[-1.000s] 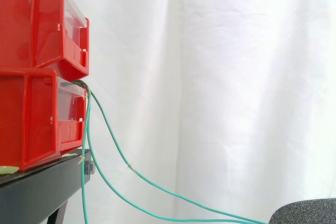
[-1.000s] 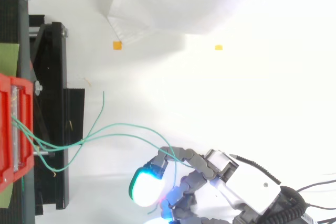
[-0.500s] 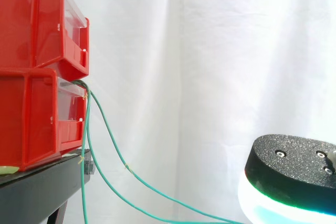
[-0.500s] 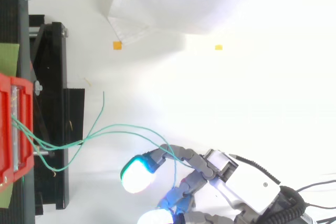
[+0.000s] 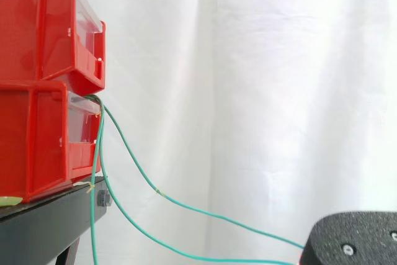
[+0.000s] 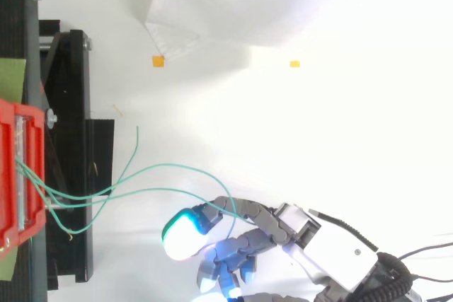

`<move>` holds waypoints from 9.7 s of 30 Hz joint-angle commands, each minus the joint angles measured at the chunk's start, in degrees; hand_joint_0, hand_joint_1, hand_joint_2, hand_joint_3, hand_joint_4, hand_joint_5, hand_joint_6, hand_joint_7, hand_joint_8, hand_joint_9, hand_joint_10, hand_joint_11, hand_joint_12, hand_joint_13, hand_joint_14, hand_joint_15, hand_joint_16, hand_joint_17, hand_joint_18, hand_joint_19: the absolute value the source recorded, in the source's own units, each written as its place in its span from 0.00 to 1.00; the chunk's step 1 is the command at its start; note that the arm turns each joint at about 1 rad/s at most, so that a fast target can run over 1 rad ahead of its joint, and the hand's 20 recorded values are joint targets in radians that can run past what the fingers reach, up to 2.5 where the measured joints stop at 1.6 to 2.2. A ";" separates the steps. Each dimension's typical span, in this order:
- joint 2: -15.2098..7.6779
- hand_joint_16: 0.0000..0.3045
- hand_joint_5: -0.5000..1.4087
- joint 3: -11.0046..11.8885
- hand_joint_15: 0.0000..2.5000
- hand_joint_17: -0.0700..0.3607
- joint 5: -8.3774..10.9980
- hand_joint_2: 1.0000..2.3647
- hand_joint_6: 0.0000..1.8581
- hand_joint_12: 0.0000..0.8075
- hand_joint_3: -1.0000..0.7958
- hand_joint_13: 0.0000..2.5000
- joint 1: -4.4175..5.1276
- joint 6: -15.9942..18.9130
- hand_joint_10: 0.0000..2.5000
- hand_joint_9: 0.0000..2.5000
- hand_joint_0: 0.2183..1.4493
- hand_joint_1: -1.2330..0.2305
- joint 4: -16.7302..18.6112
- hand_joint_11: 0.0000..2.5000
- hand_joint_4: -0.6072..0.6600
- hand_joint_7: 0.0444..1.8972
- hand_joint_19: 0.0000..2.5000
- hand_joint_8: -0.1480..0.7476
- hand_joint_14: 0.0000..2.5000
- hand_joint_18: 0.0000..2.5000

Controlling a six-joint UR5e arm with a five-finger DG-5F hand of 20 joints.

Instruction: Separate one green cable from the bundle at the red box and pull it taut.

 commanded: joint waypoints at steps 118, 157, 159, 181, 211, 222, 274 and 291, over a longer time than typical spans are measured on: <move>2.55 0.40 0.12 -9.09 0.03 0.79 0.71 0.00 0.27 0.74 0.28 0.30 1.40 28.48 0.00 0.20 0.14 0.37 6.05 0.00 0.52 0.31 0.12 0.70 0.00 0.57; 2.37 0.38 0.14 -9.09 0.08 0.77 -20.39 0.00 0.27 0.66 0.28 0.27 -5.19 26.29 0.00 0.27 0.14 0.42 -1.42 0.04 0.61 0.34 0.15 0.67 0.00 0.50; 2.37 0.38 0.14 -9.09 0.08 0.77 -21.09 0.00 0.27 0.66 0.28 0.27 -5.37 25.93 0.00 0.27 0.14 0.42 -4.49 0.04 0.61 0.34 0.15 0.67 0.00 0.50; 2.37 0.38 0.14 -10.32 0.09 0.77 -22.41 0.00 0.27 0.65 0.28 0.27 -8.18 0.36 0.00 0.27 0.14 0.42 -9.77 0.05 0.61 0.34 0.15 0.66 0.00 0.50; 2.46 0.38 0.14 -13.05 0.09 0.76 -36.21 0.00 0.27 0.66 0.28 0.26 -17.23 8.09 0.00 0.27 0.15 0.43 -5.46 0.05 0.60 0.34 0.15 0.66 0.00 0.49; 2.90 0.37 0.14 -9.89 0.09 0.75 -37.88 0.00 0.27 0.64 0.28 0.26 -20.13 2.99 0.00 0.27 0.15 0.42 -6.95 0.05 0.60 0.34 0.16 0.65 0.00 0.46; 6.51 0.32 0.14 -1.80 0.14 0.68 -35.15 0.00 0.27 0.55 0.28 0.24 -25.93 -41.13 0.00 0.27 0.16 0.42 9.66 0.11 0.55 0.34 0.20 0.57 0.00 0.36; 6.51 0.32 0.14 -1.80 0.15 0.67 -18.37 0.00 0.27 0.55 0.28 0.25 -16.44 -33.83 0.00 0.27 0.16 0.43 13.70 0.11 0.55 0.34 0.19 0.57 0.00 0.36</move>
